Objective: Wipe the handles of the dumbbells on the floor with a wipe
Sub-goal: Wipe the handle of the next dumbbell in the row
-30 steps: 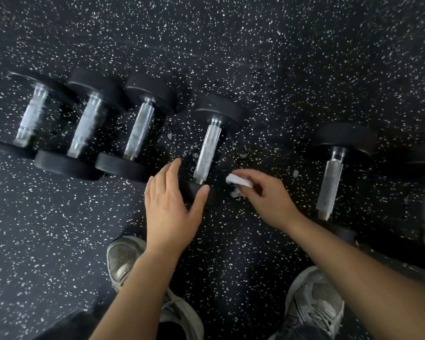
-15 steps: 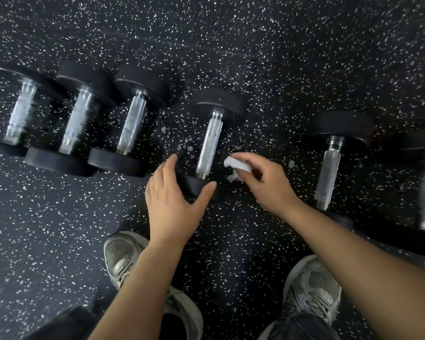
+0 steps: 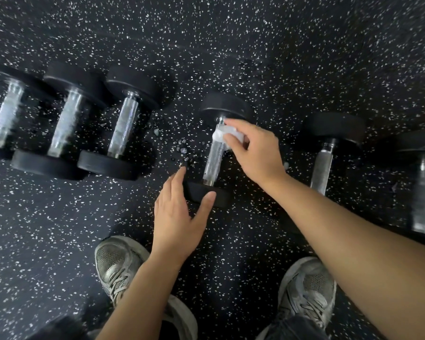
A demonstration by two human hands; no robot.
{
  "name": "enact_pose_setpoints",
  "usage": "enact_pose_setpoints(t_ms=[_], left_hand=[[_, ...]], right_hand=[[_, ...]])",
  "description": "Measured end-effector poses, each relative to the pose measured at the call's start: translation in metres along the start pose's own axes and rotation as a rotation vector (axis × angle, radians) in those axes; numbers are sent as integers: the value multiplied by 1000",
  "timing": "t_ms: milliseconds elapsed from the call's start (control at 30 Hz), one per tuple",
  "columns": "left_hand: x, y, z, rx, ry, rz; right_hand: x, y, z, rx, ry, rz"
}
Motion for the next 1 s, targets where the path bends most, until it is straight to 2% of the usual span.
enact_pose_setpoints(t_ms=[133, 233, 300, 367, 433, 500, 567, 667, 733, 800, 933, 1000], left_hand=[[-1, -1, 2, 14, -9, -13], [0, 1, 1, 17, -15, -29], [-1, 2, 0, 34, -23, -50], [-2, 4, 0, 44, -32, -73], [-4, 6, 0, 46, -35, -80], [-7, 9, 0, 40, -36, -57], [-10, 12, 1, 24, -47, -12], [-10, 11, 0, -3, -42, 35], [-6, 7, -2, -2, -4, 7], [-4, 4, -3, 15, 14, -22], [-6, 8, -3, 21, 21, -47], [-6, 9, -4, 27, 28, -54]], right_hand=[[-8, -3, -7, 83, -79, -39], [-29, -20, -27, 283, -353, -128], [-32, -25, -30, 370, -442, -199], [-20, -29, -19, 381, -320, -218], [-1, -24, -5, 278, -90, -200], [4, -12, 0, 154, 9, -214], [-4, -7, -9, 151, -59, -201], [-19, -17, -39, 302, -316, -160], [-24, -17, -49, 332, -419, -148], [-16, -15, -43, 318, -355, -167], [16, 0, -18, 166, -41, -105], [21, 10, -13, 99, -26, -125]])
Point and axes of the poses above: each hand's wrist, its own z-axis towards the middle knuckle, its own x-axis out of the back of the hand, y = z × x, the point moved 7 cm from there along z, towards the middle knuckle, and after that the axes turned 15 degrees about -y, right-handed, at the moved point
